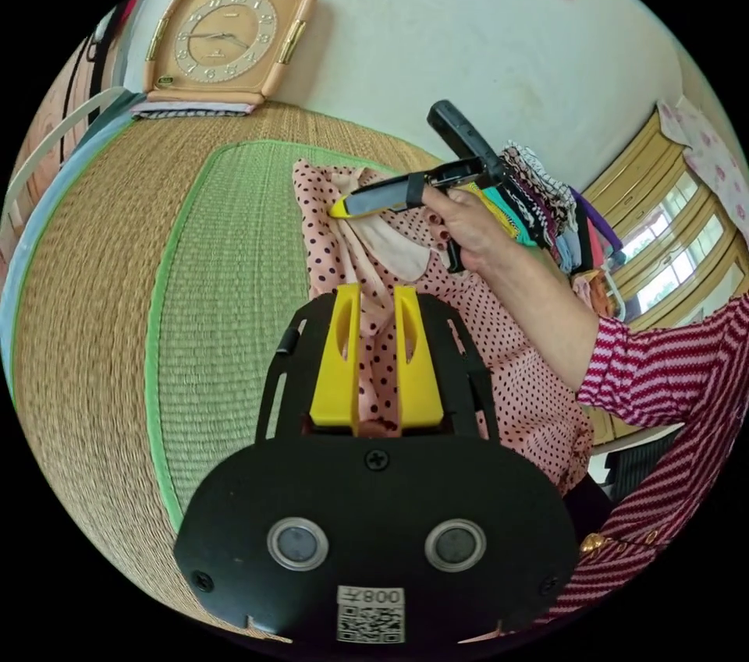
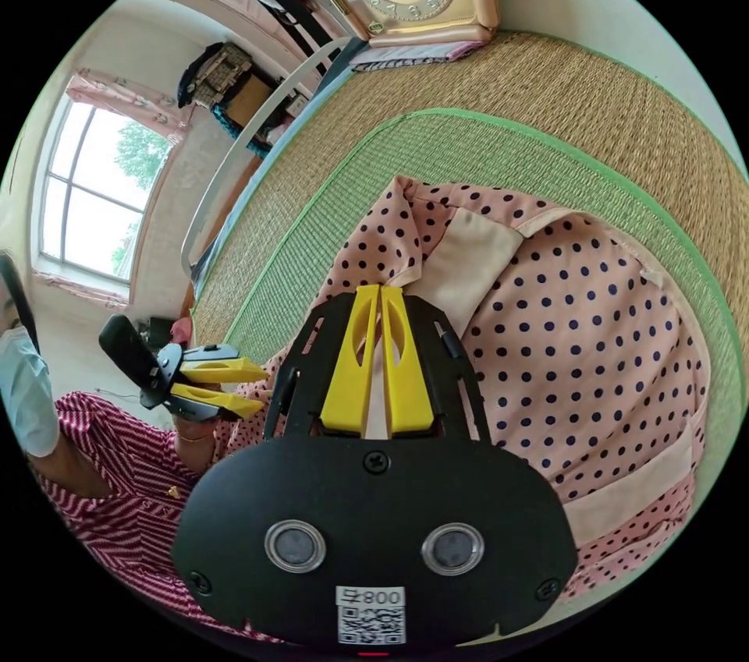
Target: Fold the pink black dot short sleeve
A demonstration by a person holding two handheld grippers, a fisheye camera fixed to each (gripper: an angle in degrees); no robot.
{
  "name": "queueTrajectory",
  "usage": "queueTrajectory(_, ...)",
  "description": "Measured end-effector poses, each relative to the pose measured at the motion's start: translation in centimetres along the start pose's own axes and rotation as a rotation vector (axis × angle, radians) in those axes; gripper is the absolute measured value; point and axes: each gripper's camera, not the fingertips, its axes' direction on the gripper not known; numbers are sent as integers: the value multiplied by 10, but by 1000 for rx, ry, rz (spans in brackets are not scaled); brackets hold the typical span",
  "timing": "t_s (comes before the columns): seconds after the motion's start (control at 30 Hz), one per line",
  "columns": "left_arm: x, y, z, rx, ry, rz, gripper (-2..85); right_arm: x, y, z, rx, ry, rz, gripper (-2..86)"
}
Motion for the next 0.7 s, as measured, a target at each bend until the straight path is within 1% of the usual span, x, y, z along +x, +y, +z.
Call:
queueTrajectory(0.03, 1, 0, 3, -15, -19, 2, 73, 1, 0, -1, 0, -11, 0, 2)
queueTrajectory(0.1, 5, 0, 21, -101, -24, 17, 72, 0, 3, -8, 7, -17, -2, 2)
queueTrajectory(0.3, 24, 2, 35, -146, -108, 62, 30, -8, 40, -45, 27, -29, -10, 2)
queueTrajectory(0.47, 28, 7, 28, -81, -116, 52, 13, -23, 77, -40, -47, -80, -13, 2)
queueTrajectory(0.6, 34, 10, 17, 8, -78, 57, 10, -28, 75, -35, -52, -141, -16, 2)
queueTrajectory(0.7, 39, 9, 19, -2, -62, 76, 9, -38, 64, -35, -55, -168, -41, 2)
